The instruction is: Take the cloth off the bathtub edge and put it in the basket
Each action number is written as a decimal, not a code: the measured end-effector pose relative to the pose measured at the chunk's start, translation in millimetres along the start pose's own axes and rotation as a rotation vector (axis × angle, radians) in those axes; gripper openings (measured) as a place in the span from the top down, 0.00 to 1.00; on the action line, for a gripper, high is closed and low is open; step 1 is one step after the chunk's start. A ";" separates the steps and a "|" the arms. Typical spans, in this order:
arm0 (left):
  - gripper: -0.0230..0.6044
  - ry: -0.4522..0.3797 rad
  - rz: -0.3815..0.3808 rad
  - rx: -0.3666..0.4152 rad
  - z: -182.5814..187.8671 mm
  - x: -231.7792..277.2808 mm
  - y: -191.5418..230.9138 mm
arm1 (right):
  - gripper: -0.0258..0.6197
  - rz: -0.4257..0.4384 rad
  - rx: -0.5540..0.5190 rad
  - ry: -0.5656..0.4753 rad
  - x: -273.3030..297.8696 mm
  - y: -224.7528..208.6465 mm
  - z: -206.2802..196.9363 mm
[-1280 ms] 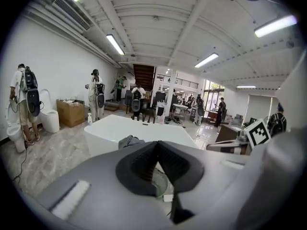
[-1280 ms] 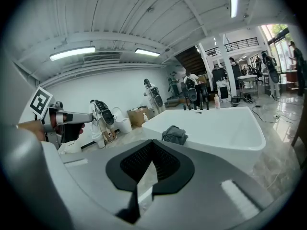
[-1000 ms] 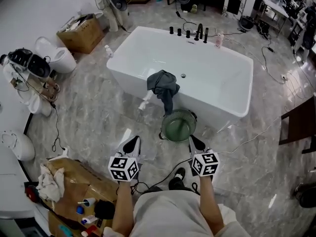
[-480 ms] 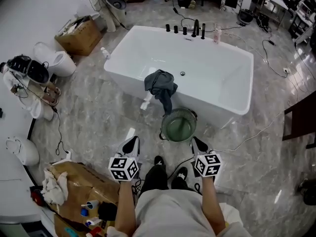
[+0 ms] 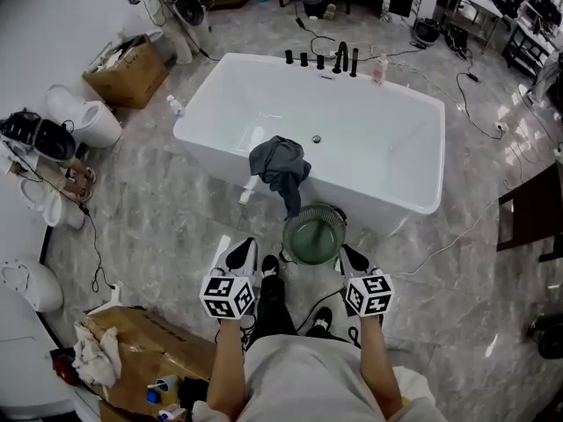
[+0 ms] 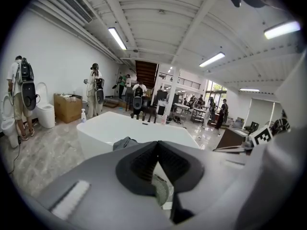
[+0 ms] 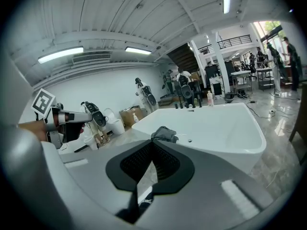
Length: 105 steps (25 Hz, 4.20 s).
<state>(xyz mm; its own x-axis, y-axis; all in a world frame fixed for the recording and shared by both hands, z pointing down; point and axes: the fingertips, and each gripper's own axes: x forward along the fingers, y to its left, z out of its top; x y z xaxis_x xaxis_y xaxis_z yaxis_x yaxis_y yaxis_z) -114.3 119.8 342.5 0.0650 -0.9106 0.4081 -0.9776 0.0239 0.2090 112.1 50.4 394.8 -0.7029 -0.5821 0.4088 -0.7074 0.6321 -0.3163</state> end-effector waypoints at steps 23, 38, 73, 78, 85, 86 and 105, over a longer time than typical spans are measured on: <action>0.87 0.187 -0.308 -0.074 18.0 228.7 134.1 | 0.96 -0.187 -0.220 0.246 232.7 23.3 47.7; 0.87 0.304 -0.342 0.040 -91.2 346.0 182.6 | 0.96 -0.394 -0.179 0.274 354.2 -40.3 -52.5; 0.87 0.346 -0.350 0.039 -115.3 390.3 257.3 | 0.09 -0.303 -0.210 0.412 600.8 -66.7 -87.5; 0.87 0.357 -0.354 0.028 -123.6 390.7 248.7 | 0.25 -0.272 -0.243 0.398 592.5 -61.3 -90.1; 0.87 0.397 -0.373 0.038 -142.0 380.5 239.5 | 0.58 -0.249 -0.205 0.335 578.8 -62.0 -78.8; 0.87 0.401 -0.375 0.037 -144.4 378.5 237.8 | 0.61 -0.245 -0.198 0.329 576.8 -61.9 -78.5; 0.87 0.458 -0.425 0.078 -172.5 363.1 205.1 | 0.70 -0.197 -0.167 0.106 491.9 -58.6 -51.7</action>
<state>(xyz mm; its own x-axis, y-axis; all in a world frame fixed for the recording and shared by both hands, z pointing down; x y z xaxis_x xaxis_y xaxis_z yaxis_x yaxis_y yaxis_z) -256.7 -134.8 686.8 0.5131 -0.5644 0.6467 -0.8583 -0.3471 0.3780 -188.4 -246.5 658.6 -0.5348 -0.6512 0.5385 -0.8018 0.5922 -0.0801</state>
